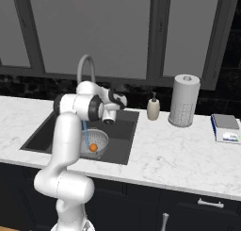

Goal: Put the colander in the sink, put the tangerine in the colander, and turn on the sink faucet and pour water over the colander.

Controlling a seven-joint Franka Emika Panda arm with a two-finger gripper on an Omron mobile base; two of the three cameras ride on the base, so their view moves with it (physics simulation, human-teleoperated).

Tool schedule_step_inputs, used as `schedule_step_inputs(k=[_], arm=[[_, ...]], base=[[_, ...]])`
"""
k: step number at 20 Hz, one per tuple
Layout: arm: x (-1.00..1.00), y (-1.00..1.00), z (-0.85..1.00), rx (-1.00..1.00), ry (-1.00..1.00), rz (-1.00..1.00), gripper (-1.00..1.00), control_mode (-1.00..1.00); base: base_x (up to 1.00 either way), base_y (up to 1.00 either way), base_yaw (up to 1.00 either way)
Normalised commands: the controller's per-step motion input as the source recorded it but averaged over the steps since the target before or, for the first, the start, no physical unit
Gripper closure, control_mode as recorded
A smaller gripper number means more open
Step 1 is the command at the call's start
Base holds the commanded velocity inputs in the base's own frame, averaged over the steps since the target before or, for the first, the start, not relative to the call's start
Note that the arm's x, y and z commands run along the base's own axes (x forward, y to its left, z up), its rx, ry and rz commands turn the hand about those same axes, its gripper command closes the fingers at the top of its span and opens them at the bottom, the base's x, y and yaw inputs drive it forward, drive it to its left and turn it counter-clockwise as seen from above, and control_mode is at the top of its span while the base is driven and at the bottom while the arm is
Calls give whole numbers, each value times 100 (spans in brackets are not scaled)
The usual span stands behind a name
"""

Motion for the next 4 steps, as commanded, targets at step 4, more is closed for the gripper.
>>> schedule_step_inputs(k=[4], arm=[[-51,-38,100,30,-13,13,100,-100]], base=[[0,0,0]])
